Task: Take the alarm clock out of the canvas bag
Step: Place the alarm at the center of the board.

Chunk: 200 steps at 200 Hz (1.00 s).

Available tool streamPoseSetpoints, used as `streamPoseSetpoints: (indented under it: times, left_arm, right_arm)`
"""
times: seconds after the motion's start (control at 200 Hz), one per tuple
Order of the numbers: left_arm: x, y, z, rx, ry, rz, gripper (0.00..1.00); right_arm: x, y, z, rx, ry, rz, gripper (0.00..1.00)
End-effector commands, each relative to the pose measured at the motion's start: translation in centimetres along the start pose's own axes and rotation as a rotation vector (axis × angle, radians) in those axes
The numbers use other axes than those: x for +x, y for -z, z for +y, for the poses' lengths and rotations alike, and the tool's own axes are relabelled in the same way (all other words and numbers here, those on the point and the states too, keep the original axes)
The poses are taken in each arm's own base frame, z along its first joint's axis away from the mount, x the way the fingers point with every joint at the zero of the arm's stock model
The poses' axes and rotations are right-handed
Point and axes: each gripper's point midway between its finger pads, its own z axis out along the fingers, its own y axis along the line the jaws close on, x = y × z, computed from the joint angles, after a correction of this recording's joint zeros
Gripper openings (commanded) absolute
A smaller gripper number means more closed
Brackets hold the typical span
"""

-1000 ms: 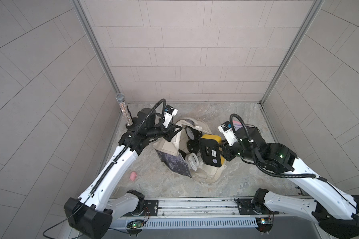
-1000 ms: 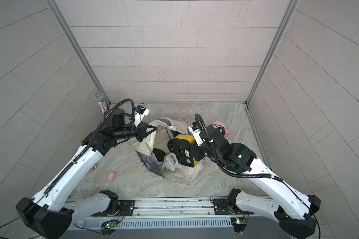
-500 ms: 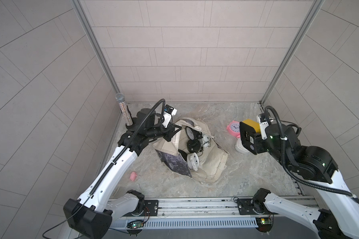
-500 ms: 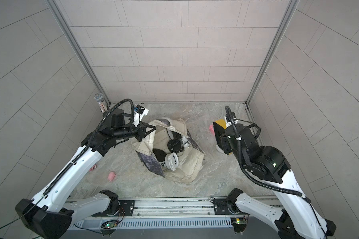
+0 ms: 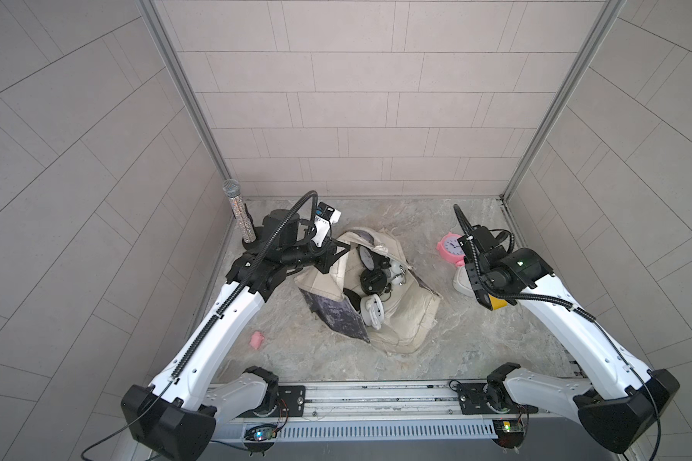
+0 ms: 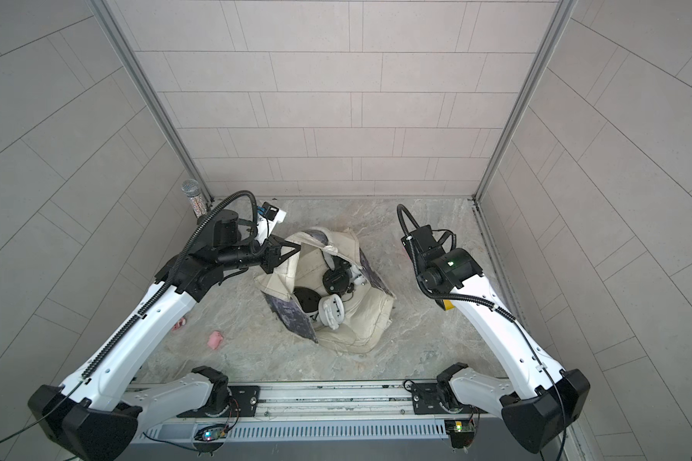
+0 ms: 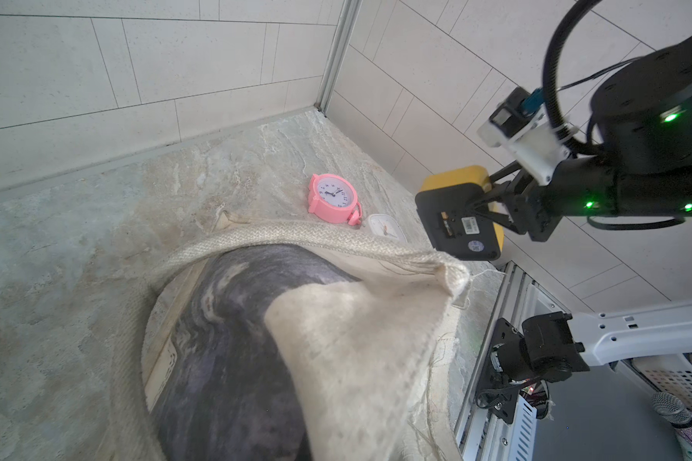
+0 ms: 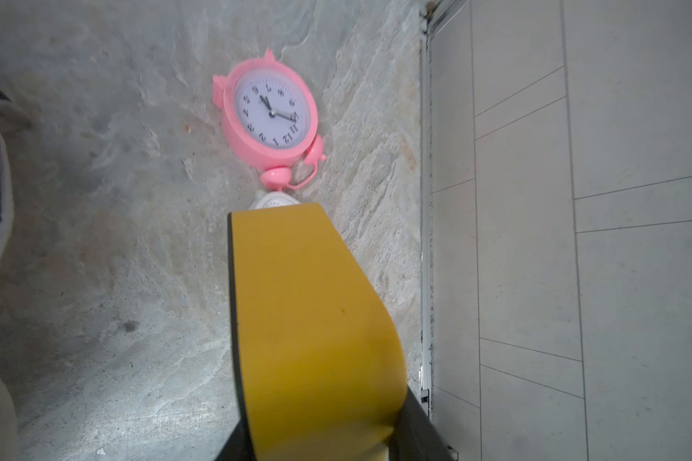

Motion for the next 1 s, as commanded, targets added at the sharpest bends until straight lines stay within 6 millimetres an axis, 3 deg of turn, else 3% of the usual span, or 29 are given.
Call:
streamPoseSetpoints:
  times: [0.0,0.12,0.245,0.425,0.716,0.996]
  left_arm:
    - [-2.3,1.3,-1.1,0.021,-0.047,-0.083,0.00]
    - [-2.3,1.3,-1.1,0.028,-0.046,-0.084,0.00]
    - [-2.3,1.2,-1.2,0.033,-0.042,-0.086,0.00]
    - [-2.4,1.3,-1.3,0.037,-0.045,-0.090,0.00]
    - [-2.3,1.3,-1.4,0.040,-0.048,-0.088,0.00]
    - [-2.1,1.4,-1.6,0.044,-0.056,-0.087,0.00]
  right_arm:
    - [0.4,-0.1,0.9,-0.017,-0.036,-0.012,0.22]
    - [1.9,-1.2,2.3,-0.012,0.009,0.037,0.22]
    - [1.9,-1.1,3.5,-0.012,0.039,0.052,0.21]
    - [2.7,-3.2,5.6,-0.019,0.085,0.121,0.22]
    - [3.1,-6.2,6.5,0.100,0.142,0.229,0.22]
    - [2.1,-8.2,5.6,0.239,0.206,0.230,0.21]
